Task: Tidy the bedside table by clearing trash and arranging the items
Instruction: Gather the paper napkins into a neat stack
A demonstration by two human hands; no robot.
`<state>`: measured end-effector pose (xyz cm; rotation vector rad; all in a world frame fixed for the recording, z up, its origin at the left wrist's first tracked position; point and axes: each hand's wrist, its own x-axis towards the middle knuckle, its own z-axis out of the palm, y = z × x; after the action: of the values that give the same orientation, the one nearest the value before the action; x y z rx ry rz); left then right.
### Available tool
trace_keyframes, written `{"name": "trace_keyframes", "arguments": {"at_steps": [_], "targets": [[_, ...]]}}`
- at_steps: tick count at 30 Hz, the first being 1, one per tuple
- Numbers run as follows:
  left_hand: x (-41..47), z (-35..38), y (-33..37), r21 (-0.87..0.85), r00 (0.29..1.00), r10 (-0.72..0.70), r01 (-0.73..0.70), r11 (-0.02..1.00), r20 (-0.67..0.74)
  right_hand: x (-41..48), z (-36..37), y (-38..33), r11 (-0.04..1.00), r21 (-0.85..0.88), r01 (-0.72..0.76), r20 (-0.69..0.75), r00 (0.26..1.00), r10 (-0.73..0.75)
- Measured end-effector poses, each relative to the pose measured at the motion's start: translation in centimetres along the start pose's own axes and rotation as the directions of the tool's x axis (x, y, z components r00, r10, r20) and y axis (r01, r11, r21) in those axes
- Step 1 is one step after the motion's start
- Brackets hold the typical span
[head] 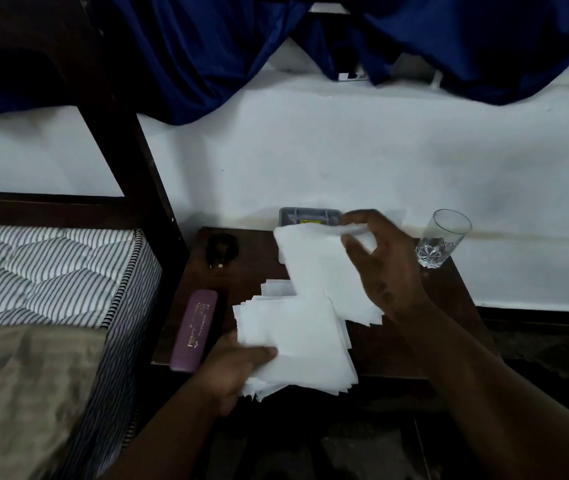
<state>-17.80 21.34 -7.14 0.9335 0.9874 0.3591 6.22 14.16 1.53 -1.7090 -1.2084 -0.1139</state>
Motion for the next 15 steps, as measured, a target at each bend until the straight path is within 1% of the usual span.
{"name": "trace_keyframes", "arguments": {"at_steps": [4, 8, 10, 12, 13, 15], "targets": [[-0.4, 1.0, 0.8, -0.040, 1.000, 0.006, -0.006, 0.999, 0.004, 2.1, -4.0, -3.5, 0.997, 0.025, -0.075, -0.074, 0.994, 0.076], [-1.1, 1.8, 1.5, -0.080, 1.000, 0.006, -0.004, 0.997, 0.018, 3.7, -7.6, -5.9, 0.975, 0.165, -0.146, -0.141, 0.975, 0.170], [-1.4, 2.2, 1.8, -0.103, 0.999, 0.017, -0.014, 0.995, 0.030, 4.0, -8.9, -6.5, 0.947, 0.250, -0.202, -0.094, 0.968, 0.231], [-1.9, 2.5, 2.2, -0.125, 0.998, 0.022, -0.016, 0.992, 0.051, 3.8, -9.4, -6.9, 0.897, 0.346, -0.274, -0.002, 0.956, 0.293], [-2.1, 2.6, 2.3, -0.131, 0.998, 0.022, -0.014, 0.991, 0.065, 3.5, -9.3, -6.9, 0.876, 0.376, -0.302, 0.032, 0.949, 0.314], [-2.6, 2.8, 2.7, -0.138, 0.995, 0.026, -0.012, 0.990, 0.098, 2.4, -8.5, -6.8, 0.861, 0.379, -0.340, 0.074, 0.938, 0.338]]}}
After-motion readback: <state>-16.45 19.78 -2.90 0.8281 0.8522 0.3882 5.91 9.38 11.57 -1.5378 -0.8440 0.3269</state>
